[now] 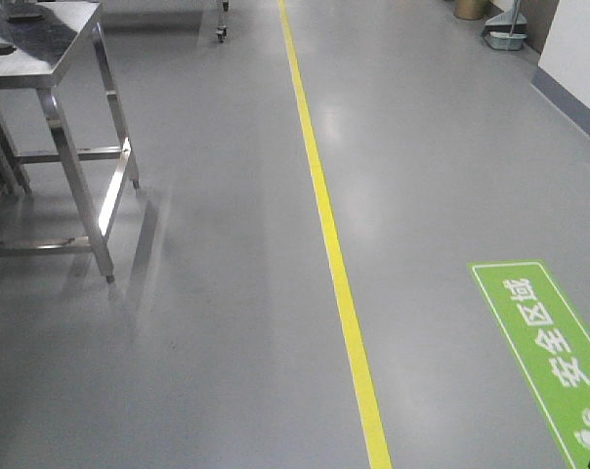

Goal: Move and align brake pads A on conveyor
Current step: 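Drive along the yellow floor line past the green floor sign, then continue driving toward the steel rack with blue bins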

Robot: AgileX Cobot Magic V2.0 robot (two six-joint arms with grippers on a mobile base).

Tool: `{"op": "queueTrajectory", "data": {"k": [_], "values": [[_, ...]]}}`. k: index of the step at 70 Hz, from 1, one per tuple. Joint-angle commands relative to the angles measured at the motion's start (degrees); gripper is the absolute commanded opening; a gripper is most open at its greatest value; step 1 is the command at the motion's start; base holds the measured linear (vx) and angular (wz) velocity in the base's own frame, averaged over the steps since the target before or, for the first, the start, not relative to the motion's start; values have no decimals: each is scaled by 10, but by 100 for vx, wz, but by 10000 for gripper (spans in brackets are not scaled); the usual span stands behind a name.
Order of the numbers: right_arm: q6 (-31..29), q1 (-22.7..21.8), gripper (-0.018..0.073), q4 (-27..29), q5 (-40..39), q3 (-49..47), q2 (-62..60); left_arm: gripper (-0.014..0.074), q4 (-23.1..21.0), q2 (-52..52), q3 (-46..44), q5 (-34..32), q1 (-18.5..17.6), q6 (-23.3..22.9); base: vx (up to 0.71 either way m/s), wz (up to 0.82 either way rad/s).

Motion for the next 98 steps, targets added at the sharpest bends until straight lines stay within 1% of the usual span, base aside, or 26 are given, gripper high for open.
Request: {"op": "queueTrajectory", "data": {"k": [1, 98], "values": [[-4, -1, -1, -5, -42, -17, 4, -6, 4, 8, -17, -40, -4, -5, 54, 0], [-4, -1, -1, -5, -41, -17, 4, -6, 4, 8, -17, -40, -4, -5, 54, 2]]}}
